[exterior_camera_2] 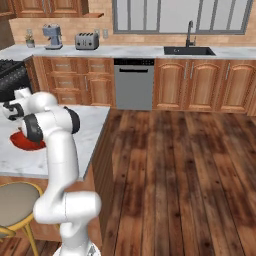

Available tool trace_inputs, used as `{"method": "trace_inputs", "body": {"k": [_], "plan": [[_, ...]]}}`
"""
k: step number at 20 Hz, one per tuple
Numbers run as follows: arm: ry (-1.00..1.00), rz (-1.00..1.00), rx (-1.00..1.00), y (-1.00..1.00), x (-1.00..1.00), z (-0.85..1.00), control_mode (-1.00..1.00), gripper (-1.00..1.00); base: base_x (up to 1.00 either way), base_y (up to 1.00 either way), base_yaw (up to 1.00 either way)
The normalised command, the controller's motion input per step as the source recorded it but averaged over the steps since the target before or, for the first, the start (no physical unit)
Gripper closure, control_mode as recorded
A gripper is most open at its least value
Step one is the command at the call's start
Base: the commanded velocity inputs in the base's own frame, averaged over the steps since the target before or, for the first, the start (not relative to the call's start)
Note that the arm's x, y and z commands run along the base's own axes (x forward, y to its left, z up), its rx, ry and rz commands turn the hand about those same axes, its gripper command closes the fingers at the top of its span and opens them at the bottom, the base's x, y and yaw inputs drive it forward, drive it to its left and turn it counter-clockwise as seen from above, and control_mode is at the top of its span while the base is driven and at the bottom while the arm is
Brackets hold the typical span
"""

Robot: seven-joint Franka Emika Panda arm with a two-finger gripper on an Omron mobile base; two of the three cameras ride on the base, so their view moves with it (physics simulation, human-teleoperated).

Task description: Retrieve the banana and mango from the fridge and place them into the bowl on the dining table.

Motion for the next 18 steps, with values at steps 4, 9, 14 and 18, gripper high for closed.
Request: {"method": "trace_inputs", "body": {"k": [4, 9, 14, 18], "plan": [[0.00, -0.06, 0.00, 0.09, 0.10, -0.17, -1.00, -1.00, 0.00, 0.00, 0.00], [-0.01, -0.10, 0.00, 0.03, -0.31, 0.07, -1.00, -1.00, 0.00, 0.00, 0.00], [-0.04, -0.15, 0.00, 0.00, -0.92, 0.71, -1.00, -1.00, 0.00, 0.00, 0.00], [-0.06, -0.16, 0.00, -0.16, -0.95, 1.00, -1.00, -1.00, 0.00, 0.00, 0.00]]}}
